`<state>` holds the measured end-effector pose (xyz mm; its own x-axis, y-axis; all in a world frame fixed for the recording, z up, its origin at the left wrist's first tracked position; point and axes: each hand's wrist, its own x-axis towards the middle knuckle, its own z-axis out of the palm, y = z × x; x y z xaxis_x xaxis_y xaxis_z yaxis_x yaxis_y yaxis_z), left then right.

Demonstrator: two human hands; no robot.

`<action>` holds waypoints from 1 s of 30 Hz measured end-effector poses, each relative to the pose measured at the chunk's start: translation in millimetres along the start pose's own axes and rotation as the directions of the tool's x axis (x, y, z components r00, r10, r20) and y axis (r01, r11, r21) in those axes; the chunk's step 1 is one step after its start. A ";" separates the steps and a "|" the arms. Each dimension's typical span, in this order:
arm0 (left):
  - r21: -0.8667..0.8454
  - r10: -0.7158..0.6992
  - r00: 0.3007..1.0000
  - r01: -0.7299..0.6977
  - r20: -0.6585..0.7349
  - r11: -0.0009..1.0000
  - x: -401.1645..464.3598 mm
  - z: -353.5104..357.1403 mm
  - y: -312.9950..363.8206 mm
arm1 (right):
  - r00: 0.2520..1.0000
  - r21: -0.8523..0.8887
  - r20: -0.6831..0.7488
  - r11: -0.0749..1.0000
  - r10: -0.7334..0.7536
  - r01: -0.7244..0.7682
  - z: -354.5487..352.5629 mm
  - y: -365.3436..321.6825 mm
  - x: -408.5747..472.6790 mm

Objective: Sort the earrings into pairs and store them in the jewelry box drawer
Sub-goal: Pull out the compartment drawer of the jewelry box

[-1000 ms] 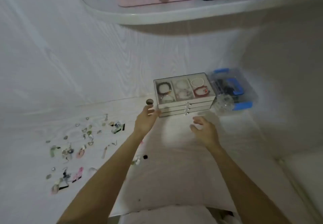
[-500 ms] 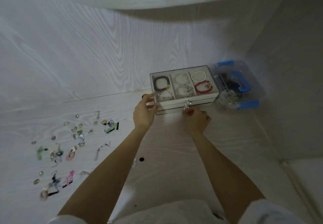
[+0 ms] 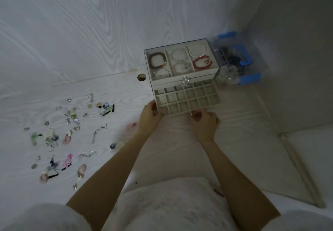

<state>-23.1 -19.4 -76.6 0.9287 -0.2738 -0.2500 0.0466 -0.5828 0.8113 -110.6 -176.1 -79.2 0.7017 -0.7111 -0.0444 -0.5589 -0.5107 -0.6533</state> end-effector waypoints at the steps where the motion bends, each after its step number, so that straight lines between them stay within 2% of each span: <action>1: 0.020 0.026 1.000 -0.026 0.008 0.999 -3.6 3.8 -4.9 | 1.000 -0.001 0.002 1.000 0.001 -0.001 -1.0 3.9 -4.5; 6: 0.053 -0.009 1.000 0.009 -0.007 0.999 -11.2 10.0 -18.8 | 1.000 0.013 0.021 1.000 -0.016 0.016 -3.4 7.7 -14.5; 19: -0.025 0.015 0.998 -0.017 -0.064 1.000 -24.7 14.5 -18.6 | 0.997 0.069 0.048 0.996 -0.057 0.053 -8.5 15.0 -30.8; 30: -0.054 0.001 0.998 -0.004 -0.064 0.999 -24.2 17.0 -18.9 | 0.997 0.016 0.058 0.999 -0.045 0.044 -7.0 15.3 -27.1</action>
<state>-52.7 -14.8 -94.9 0.9504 -0.2246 -0.2153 0.0627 -0.5396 0.8396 -141.3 -168.0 -82.7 0.7508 -0.6579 -0.0590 -0.5201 -0.5338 -0.6668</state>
